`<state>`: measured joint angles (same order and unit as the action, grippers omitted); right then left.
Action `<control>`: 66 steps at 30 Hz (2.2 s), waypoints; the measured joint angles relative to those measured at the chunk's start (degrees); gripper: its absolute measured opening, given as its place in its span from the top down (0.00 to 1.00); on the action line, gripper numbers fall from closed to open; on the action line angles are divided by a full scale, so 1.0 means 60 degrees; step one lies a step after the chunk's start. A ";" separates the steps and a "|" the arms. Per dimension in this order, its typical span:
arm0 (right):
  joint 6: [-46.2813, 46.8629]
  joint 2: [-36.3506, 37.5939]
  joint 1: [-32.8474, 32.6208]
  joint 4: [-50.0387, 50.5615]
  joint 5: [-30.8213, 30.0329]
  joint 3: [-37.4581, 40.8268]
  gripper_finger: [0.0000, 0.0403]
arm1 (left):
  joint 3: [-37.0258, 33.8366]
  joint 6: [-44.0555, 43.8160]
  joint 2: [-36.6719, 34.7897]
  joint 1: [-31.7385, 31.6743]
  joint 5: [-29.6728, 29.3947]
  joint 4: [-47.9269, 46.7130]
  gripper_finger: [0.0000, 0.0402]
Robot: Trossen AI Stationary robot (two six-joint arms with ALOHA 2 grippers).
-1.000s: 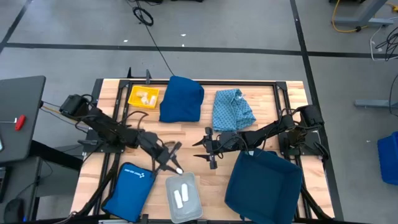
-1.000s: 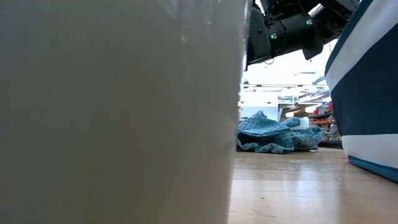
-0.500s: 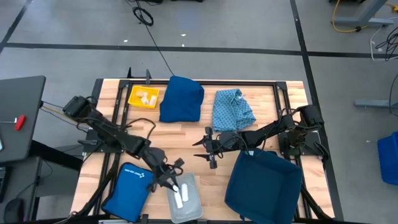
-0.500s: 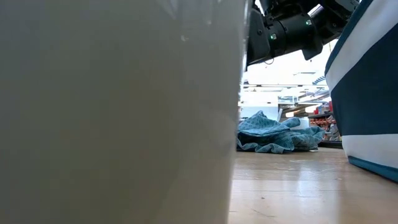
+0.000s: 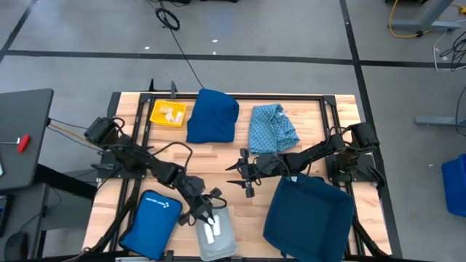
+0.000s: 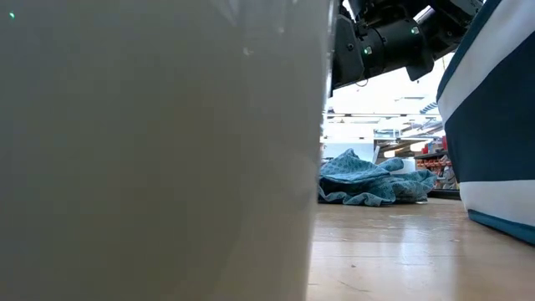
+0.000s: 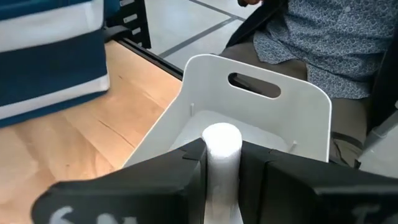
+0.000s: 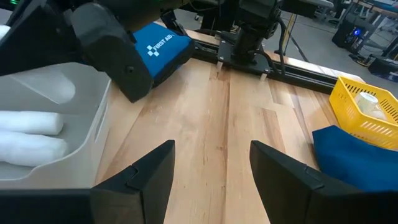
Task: Pick & place medical supplies in basket/bin
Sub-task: Put the white bandage into the gray bin, then return to Home Position
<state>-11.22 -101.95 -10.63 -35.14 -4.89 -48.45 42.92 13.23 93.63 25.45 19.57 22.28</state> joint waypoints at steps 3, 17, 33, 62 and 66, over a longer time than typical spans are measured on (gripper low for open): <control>0.0000 0.0000 0.0000 0.0000 0.0000 -0.0003 0.47 | 0.0033 -0.0026 0.0130 -0.0004 0.0047 0.0012 0.87; 0.0004 0.0000 0.0000 0.0121 0.0001 -0.0001 0.47 | 0.0044 -0.0528 0.0337 0.0015 0.0325 0.0062 0.70; 0.0004 0.0004 0.0000 0.0252 0.0004 0.0000 0.47 | 0.0036 -0.0210 0.0246 -0.0058 0.0171 0.0899 0.42; 0.0073 0.0005 -0.0031 0.0212 0.0016 -0.0002 0.47 | -0.4565 -0.0429 -0.6489 -0.0769 -0.4776 0.2714 0.43; 0.0080 0.0004 -0.0119 -0.0288 0.0297 0.0000 0.47 | -0.5262 -0.0808 -0.7769 -0.1010 -0.4781 0.2329 0.43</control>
<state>-10.74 -101.93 -11.35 -36.87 -3.10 -48.45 11.35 8.39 47.02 19.40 -9.12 36.26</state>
